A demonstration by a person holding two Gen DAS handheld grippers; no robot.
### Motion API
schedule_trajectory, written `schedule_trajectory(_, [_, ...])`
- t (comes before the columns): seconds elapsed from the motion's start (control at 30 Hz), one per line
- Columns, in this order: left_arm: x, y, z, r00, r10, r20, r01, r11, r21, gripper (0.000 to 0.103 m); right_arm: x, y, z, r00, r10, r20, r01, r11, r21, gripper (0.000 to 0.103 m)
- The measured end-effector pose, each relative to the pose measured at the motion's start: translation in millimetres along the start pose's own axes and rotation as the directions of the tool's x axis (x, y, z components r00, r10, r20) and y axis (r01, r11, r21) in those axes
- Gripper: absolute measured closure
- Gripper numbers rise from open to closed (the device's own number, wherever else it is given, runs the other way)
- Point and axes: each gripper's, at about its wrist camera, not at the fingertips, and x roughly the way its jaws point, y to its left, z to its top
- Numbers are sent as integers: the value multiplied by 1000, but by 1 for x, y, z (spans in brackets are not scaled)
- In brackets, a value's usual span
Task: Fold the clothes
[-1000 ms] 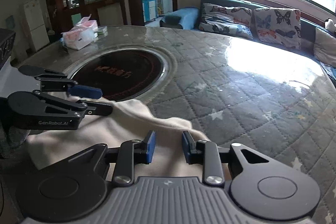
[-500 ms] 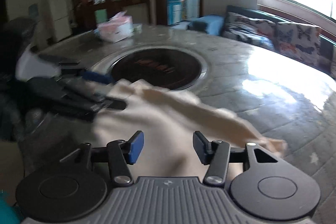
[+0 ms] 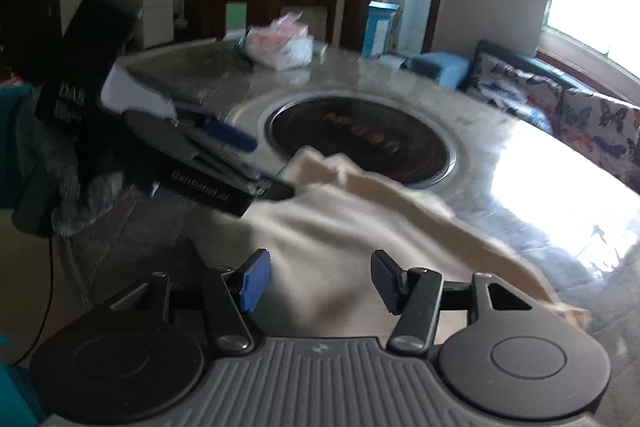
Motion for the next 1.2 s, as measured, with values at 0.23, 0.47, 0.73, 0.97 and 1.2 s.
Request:
schedule_trajectory(0.23, [-8, 13, 11, 999, 19, 27, -19, 999, -27, 32, -1, 15, 10, 998, 68, 12, -67, 997, -31, 51])
schedule_trajectory(0.47, [-10, 22, 12, 999, 33, 21, -32, 998, -60, 32, 10, 30, 19, 981, 196, 3, -196, 981, -12, 52])
schedule_trajectory(0.73, [-19, 29, 15, 1000, 1, 17, 2, 988, -155, 32, 5, 45, 23, 988, 156, 16, -154, 984, -91, 53])
schedule_trajectory(0.97, [-25, 27, 14, 998, -62, -13, 56, 958, -281, 32, 20, 71, 18, 996, 91, -6, -90, 972, -217, 69])
schedule_trajectory(1.2, [-20, 29, 7, 987, -153, -46, 115, 883, -456, 32, 8, 46, 24, 993, 112, 31, -109, 990, -86, 93])
